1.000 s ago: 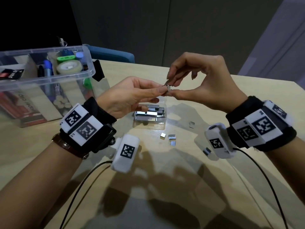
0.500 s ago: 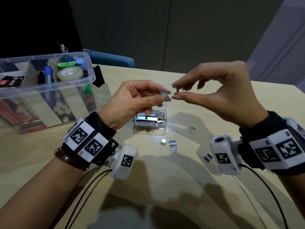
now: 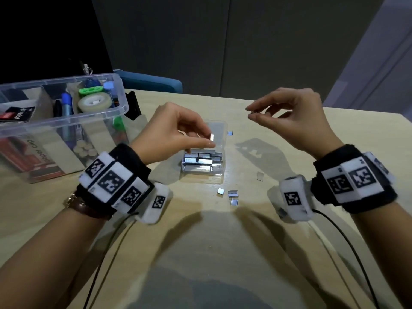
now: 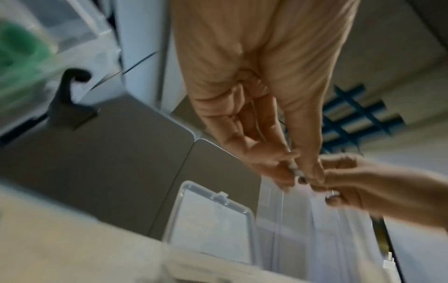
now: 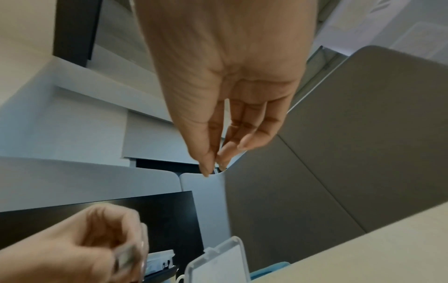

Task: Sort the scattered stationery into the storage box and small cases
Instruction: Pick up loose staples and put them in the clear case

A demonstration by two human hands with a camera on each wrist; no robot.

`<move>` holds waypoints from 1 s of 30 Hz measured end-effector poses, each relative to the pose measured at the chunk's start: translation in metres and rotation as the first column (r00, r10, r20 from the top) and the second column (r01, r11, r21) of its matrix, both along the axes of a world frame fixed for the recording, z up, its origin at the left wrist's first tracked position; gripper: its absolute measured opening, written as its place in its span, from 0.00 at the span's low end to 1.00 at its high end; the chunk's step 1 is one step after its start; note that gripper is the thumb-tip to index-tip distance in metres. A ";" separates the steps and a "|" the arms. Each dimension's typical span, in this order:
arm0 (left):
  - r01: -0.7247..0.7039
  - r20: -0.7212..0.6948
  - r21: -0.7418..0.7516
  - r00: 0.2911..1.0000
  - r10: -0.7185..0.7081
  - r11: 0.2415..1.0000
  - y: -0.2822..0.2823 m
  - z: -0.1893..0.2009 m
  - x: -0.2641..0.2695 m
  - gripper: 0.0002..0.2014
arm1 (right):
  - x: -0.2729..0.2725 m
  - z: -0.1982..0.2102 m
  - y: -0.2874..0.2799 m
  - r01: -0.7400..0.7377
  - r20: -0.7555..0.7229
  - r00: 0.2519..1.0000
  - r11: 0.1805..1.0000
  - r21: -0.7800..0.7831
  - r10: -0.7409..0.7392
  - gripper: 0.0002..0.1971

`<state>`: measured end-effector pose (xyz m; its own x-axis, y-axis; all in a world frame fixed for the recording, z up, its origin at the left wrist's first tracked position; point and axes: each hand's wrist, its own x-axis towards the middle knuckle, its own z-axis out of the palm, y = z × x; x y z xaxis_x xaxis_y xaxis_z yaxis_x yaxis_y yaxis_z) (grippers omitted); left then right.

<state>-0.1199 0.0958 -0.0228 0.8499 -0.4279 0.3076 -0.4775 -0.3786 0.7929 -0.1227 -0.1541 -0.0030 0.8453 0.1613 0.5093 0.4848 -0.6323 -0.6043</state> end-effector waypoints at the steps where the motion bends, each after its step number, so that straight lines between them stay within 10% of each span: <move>1: -0.015 0.037 0.133 0.999 0.010 0.991 -0.003 0.000 0.003 0.07 | 0.003 -0.003 0.000 0.012 -0.017 1.000 1.000 0.025 -0.012 0.05; 11: -0.050 0.081 0.750 0.997 -0.016 0.659 -0.050 -0.015 0.031 0.07 | 0.010 -0.016 -0.001 0.007 -0.012 1.000 0.993 0.122 -0.005 0.05; 30: 0.269 -0.256 0.776 0.961 -0.105 0.571 -0.053 -0.003 0.045 0.08 | 0.018 -0.013 -0.024 0.038 -0.025 0.999 0.987 0.156 -0.035 0.05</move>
<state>-0.0753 0.0428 -0.0260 0.7217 -0.5837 -0.3720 -0.5095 -0.8118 0.2854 -0.1044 -0.1782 -0.0158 0.8604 0.0498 0.5071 0.4487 -0.5458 -0.7077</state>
